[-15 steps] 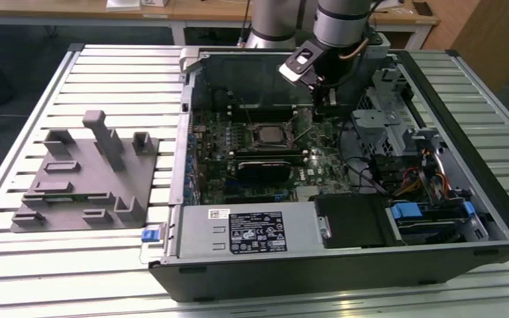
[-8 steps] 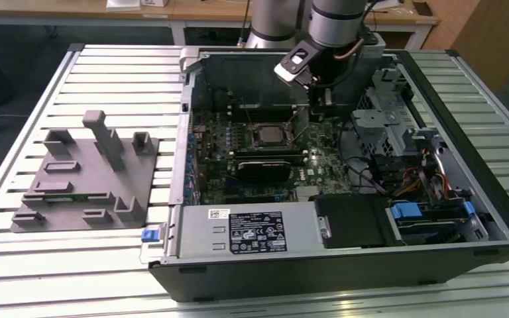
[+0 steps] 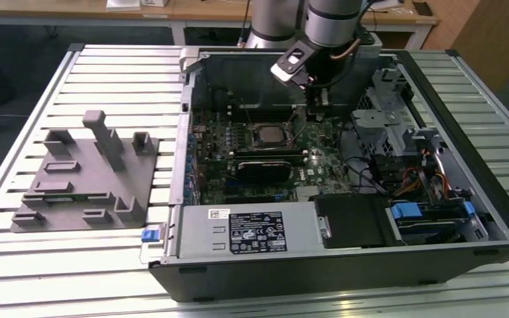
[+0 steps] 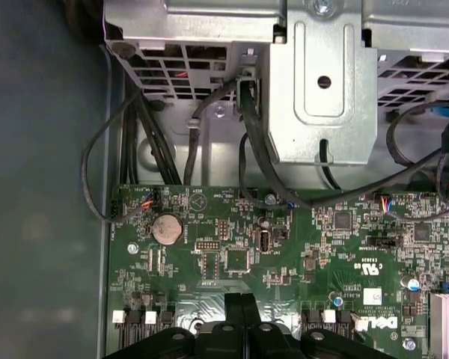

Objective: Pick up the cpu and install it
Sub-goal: 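Close the cpu cover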

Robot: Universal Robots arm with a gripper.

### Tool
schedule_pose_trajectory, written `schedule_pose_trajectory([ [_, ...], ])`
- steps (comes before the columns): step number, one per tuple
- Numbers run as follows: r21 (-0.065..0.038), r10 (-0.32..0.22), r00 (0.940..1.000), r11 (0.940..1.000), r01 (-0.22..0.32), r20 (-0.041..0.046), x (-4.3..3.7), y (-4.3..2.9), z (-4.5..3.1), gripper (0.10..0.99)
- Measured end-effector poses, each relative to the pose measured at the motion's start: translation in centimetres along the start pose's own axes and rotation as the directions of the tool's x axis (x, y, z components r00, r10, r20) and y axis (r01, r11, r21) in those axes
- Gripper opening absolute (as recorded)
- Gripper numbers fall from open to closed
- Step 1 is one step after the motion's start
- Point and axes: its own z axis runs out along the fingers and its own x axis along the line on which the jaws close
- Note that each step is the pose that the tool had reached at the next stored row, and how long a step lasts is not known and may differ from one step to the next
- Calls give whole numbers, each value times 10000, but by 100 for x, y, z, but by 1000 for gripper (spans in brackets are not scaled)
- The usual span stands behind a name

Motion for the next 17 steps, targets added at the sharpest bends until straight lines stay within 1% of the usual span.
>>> schedule_pose_trajectory([
  [17,0,0,10000,10000,0,0,1,-99,0,106],
])
